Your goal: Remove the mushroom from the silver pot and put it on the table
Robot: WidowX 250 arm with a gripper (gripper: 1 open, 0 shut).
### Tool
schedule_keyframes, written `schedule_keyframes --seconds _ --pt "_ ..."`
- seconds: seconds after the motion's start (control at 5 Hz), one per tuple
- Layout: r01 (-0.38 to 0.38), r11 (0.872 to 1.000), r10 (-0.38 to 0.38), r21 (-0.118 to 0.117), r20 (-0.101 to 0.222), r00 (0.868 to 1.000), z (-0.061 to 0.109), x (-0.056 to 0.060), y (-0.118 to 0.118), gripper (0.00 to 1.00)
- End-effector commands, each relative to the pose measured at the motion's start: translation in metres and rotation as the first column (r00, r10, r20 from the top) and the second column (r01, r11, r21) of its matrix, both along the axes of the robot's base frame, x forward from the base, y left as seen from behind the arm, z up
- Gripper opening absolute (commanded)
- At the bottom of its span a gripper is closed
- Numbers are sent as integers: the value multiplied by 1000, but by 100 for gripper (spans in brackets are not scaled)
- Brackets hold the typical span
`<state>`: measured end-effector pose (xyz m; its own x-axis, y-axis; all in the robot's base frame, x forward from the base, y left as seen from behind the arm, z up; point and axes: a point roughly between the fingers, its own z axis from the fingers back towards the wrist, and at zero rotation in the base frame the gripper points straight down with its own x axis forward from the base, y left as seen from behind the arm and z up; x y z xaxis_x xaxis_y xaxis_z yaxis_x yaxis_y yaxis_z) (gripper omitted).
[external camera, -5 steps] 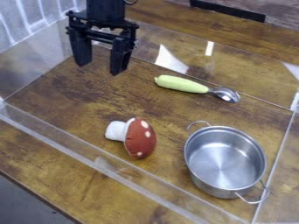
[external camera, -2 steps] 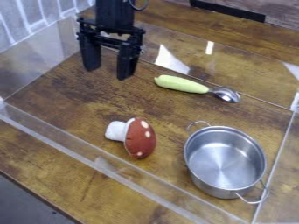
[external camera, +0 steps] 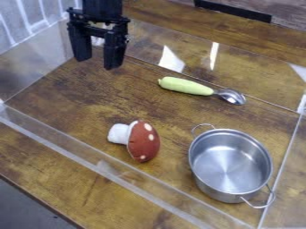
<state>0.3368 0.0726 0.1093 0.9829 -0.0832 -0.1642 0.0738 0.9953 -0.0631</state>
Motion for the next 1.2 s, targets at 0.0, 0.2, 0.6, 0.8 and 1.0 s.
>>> schedule_keyframes --seconds 0.0,0.2,0.6,0.8,1.0 --pt "34 999 -35 15 67 997 16 6 7 100" --pt "-17 1000 15 17 69 998 14 -2 -2 100" --pt "-156 987 151 44 101 983 21 -2 -23 100" --pt "-207 977 200 52 111 973 20 11 -19 100" --pt "-165 985 160 58 79 984 17 4 -19 100"
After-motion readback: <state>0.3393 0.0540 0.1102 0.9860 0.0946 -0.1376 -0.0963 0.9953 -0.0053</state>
